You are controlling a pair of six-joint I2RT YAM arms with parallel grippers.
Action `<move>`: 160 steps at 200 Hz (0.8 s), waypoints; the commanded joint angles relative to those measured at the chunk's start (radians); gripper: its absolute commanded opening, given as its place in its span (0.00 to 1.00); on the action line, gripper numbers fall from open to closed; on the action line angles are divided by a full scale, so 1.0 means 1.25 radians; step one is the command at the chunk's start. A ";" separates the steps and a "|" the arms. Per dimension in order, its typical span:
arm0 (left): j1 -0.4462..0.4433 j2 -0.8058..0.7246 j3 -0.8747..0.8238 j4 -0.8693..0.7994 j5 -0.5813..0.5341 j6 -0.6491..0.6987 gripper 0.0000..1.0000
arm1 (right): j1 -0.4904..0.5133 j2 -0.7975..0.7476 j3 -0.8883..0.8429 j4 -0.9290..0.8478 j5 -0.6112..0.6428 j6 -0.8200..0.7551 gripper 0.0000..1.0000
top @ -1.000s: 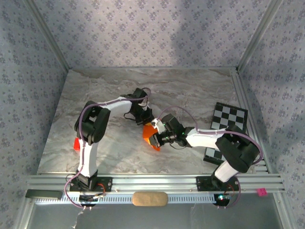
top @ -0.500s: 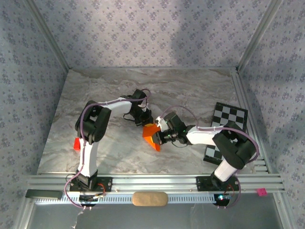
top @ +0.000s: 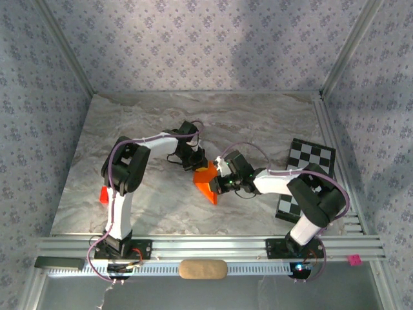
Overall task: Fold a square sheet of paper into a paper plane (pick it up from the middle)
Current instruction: Third fold the triangle at the center of the table.
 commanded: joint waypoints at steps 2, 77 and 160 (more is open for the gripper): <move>-0.003 0.002 -0.024 -0.026 -0.034 0.002 0.10 | -0.006 0.017 0.030 -0.055 0.037 0.001 0.00; -0.003 0.005 -0.023 -0.024 -0.032 0.001 0.09 | -0.006 0.022 0.043 -0.070 0.056 -0.002 0.00; -0.003 0.005 -0.023 -0.024 -0.032 0.001 0.09 | -0.009 0.027 0.059 -0.098 0.058 -0.010 0.00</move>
